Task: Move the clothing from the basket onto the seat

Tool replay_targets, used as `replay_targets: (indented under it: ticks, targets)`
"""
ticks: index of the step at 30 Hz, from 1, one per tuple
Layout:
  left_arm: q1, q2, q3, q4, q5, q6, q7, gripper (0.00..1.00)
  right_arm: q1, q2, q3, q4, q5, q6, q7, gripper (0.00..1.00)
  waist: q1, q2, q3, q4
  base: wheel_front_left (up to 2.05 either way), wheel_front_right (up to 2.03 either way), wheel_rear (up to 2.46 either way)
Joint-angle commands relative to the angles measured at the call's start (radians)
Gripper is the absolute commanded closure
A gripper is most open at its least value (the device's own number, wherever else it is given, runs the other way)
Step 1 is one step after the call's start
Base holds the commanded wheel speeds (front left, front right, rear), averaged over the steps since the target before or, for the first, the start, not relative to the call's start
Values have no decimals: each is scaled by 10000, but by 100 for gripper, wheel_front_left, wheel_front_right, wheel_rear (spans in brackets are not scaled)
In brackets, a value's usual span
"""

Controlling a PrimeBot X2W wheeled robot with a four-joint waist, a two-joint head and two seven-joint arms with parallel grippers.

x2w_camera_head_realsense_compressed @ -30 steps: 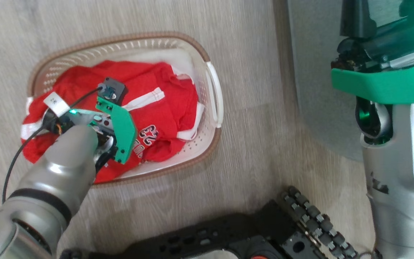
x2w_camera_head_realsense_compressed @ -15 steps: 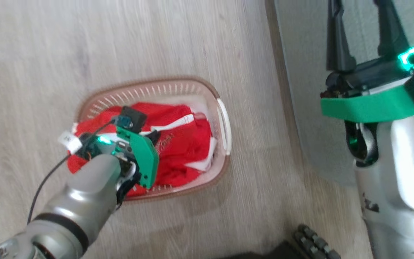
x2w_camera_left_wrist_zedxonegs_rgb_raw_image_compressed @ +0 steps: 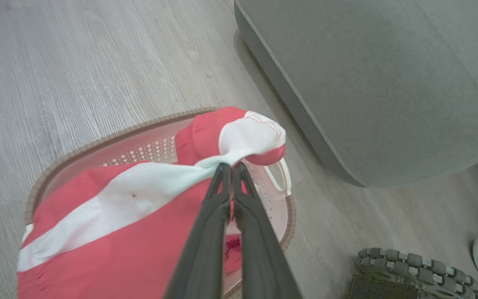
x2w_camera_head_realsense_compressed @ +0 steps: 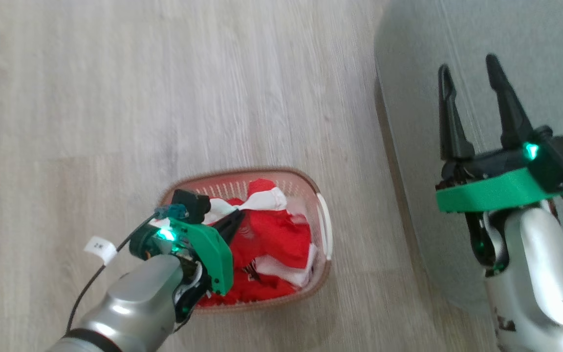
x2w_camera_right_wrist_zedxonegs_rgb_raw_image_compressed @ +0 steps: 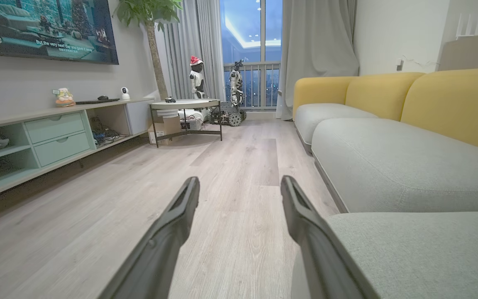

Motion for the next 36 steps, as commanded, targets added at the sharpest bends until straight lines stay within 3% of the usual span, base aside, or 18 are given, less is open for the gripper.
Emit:
replay_targets:
  ticks: [1,10,19,29,36]
  targets:
    - [-113,179,278,-204,-69,-61,-144,100,7,-85,190,-309,86,-2,-63,0,1,-1,-556,347,0,0,0]
    - [65,458,1062,-1339,-184,-39,-465,100,728,-241,268,-126,321,-2,-63,0,1,-1,-1711,760,0,0,0]
    - [470,1059,3063,-4089,146,448,-476,100,1620,-193,356,-196,496,-2,-63,0,1,-1,-2540,939,0,0,0]
    - [305,1713,3968,-6917,267,1166,-460,100,2175,-121,807,-215,619,-2,-63,0,1,-1,-2915,864,0,0,0]
    - [-219,1877,4312,-8289,282,1682,-204,100,2309,-211,1328,-250,738,-2,-63,0,1,-1,-2908,903,0,0,0]
